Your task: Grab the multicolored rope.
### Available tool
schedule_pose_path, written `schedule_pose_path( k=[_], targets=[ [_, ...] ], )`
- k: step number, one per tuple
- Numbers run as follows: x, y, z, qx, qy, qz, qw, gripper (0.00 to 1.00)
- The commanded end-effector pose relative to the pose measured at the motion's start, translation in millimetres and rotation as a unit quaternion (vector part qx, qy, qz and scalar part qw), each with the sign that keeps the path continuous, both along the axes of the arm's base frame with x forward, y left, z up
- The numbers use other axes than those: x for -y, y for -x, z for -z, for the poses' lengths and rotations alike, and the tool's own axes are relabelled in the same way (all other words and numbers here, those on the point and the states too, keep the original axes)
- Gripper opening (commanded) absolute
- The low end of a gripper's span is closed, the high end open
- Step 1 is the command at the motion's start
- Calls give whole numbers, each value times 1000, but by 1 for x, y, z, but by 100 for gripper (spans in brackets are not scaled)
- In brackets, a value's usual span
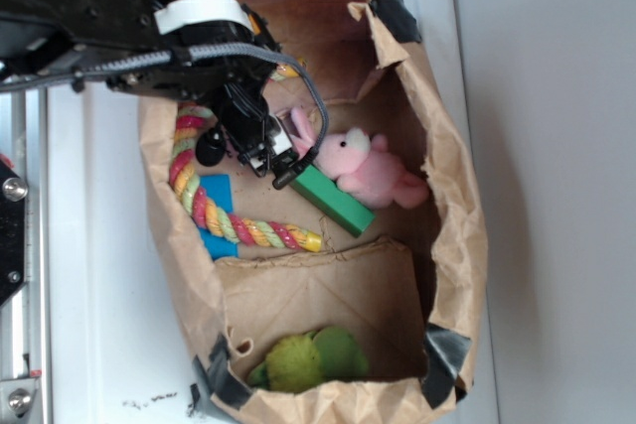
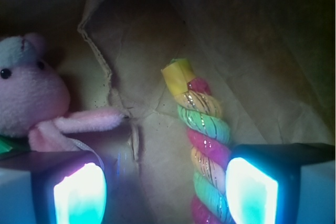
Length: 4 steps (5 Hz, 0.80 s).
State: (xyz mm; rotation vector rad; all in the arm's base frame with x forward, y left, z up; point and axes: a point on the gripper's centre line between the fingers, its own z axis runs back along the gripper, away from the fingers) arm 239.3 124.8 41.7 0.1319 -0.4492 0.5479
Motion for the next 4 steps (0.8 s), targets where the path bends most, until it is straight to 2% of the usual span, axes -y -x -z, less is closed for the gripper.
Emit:
schedule_pose_path(
  k=[1, 2, 3, 4],
  targets=[
    [-32, -8, 13, -10, -47, -37, 998, 100],
    [-37, -6, 16, -10, -61, -41, 997, 100],
    [-34, -6, 15, -4, -57, -35, 998, 100],
    [-32, -4, 13, -2, -42, -38, 998, 0]
  ],
)
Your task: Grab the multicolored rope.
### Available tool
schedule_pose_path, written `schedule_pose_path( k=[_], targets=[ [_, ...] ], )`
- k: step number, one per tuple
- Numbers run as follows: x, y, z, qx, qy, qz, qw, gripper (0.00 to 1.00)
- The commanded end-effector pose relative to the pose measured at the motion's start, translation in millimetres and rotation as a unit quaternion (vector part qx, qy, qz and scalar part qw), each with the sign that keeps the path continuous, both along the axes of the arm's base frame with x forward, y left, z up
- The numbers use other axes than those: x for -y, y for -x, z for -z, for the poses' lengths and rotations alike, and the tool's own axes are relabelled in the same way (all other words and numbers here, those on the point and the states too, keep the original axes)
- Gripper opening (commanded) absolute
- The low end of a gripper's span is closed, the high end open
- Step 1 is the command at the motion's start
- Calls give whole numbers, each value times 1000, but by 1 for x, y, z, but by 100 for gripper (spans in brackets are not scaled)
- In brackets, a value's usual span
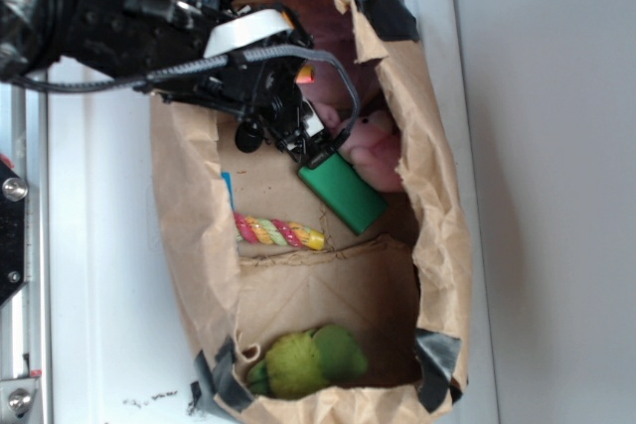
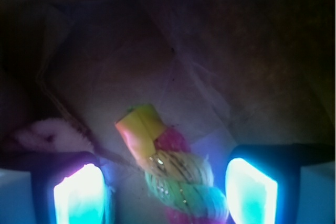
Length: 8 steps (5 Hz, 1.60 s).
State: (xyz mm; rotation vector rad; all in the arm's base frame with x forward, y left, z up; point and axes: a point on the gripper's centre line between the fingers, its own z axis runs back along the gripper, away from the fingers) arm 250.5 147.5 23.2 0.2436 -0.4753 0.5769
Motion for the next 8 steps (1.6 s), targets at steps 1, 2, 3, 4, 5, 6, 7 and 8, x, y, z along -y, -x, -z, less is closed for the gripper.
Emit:
schedule_pose_path(
  k=[1, 2, 3, 4, 5, 6, 7, 8],
  targets=[
    [-10, 8, -6, 1, 13, -9, 1000, 0],
    [-10, 8, -8, 4, 16, -6, 1000, 0],
    [-9, 8, -15, 8, 21, -5, 1000, 0],
    [-2, 11, -33, 14, 41, -2, 999, 0],
    [9, 15, -58, 22, 64, 3, 998, 0],
    [18, 17, -83, 30, 96, 8, 995, 0],
    [28, 16, -107, 41, 118, 11, 992, 0],
    [36, 9, -120, 37, 126, 4, 991, 0]
  ],
)
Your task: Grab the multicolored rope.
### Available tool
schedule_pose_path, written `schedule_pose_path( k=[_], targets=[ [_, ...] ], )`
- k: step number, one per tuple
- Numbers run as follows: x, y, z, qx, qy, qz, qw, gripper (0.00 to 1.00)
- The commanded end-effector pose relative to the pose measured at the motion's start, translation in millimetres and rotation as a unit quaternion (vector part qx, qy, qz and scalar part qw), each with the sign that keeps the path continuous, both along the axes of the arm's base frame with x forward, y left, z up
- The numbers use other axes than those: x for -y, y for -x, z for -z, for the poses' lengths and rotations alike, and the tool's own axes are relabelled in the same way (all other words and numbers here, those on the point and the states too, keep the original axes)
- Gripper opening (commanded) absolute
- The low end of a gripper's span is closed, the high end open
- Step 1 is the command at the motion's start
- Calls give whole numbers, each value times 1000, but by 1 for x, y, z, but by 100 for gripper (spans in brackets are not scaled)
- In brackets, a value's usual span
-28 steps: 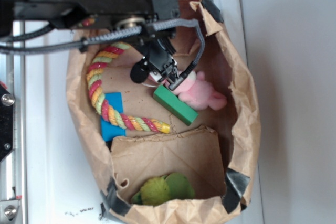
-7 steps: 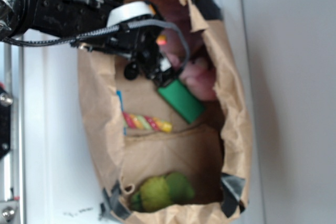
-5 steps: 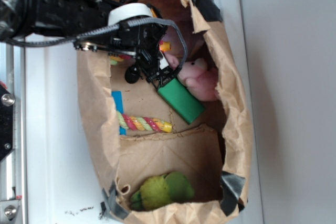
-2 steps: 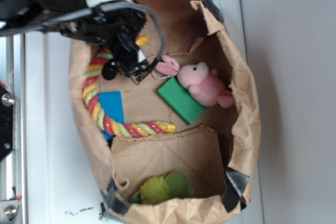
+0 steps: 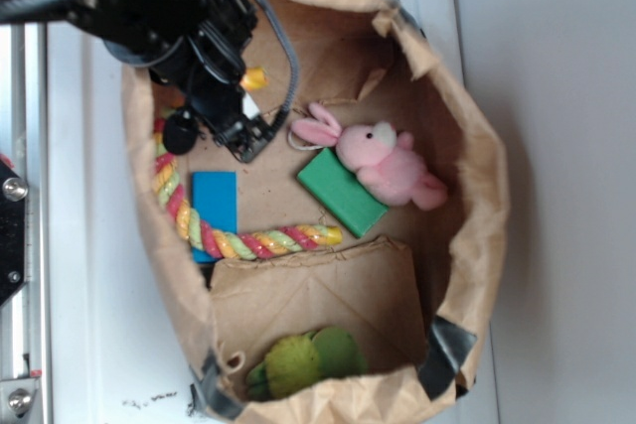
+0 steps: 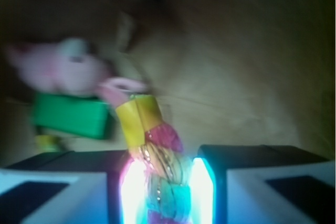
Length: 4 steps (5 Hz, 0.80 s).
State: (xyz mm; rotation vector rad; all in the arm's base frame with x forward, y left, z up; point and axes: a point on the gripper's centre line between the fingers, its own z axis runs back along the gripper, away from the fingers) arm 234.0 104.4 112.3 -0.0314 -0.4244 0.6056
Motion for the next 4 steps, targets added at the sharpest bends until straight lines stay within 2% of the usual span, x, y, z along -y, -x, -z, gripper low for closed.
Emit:
schedule_pose_path(
  k=[1, 4],
  targets=[
    [8, -19, -36, 7, -27, -20, 999, 0],
    [44, -39, -54, -18, -41, 34, 998, 0]
  ],
)
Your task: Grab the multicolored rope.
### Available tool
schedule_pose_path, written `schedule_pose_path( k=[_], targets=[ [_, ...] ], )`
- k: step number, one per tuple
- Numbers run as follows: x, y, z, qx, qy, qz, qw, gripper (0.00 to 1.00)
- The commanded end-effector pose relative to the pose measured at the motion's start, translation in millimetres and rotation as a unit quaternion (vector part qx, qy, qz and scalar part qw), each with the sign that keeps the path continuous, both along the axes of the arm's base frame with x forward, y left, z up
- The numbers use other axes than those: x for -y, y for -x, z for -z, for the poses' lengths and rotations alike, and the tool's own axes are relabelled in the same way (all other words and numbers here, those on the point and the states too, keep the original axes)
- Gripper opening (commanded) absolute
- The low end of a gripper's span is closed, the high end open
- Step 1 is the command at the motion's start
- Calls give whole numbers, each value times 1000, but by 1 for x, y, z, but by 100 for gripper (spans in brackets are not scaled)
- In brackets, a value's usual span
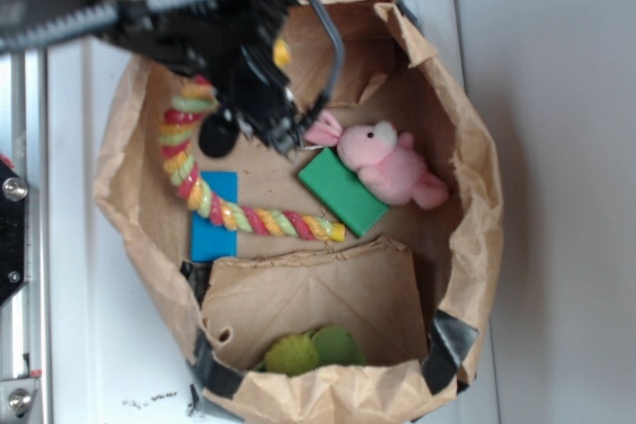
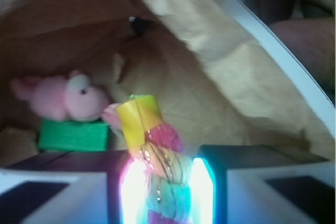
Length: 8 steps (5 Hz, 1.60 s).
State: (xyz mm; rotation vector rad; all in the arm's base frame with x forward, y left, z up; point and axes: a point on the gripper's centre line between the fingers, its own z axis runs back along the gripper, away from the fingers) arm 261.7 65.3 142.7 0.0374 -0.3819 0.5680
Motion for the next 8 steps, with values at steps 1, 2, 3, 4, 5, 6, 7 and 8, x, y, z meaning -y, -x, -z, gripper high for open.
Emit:
schedule_pose_path(
  k=[1, 2, 3, 4, 5, 6, 7, 8],
  targets=[
    [20, -18, -32, 3, -11, 86, 996, 0],
    [32, -24, -40, -14, -15, 158, 987, 0],
    [49, -30, -45, -2, -62, 217, 974, 0],
    [56, -24, -49, 2, -82, 253, 964, 0],
    [62, -17, -56, -8, -88, 265, 960, 0],
    [54, -20, -62, -22, -65, 247, 967, 0],
    [51, -19, -61, -31, -53, 237, 970, 0],
    [52, -19, -60, -16, -61, 225, 972, 0]
  ],
)
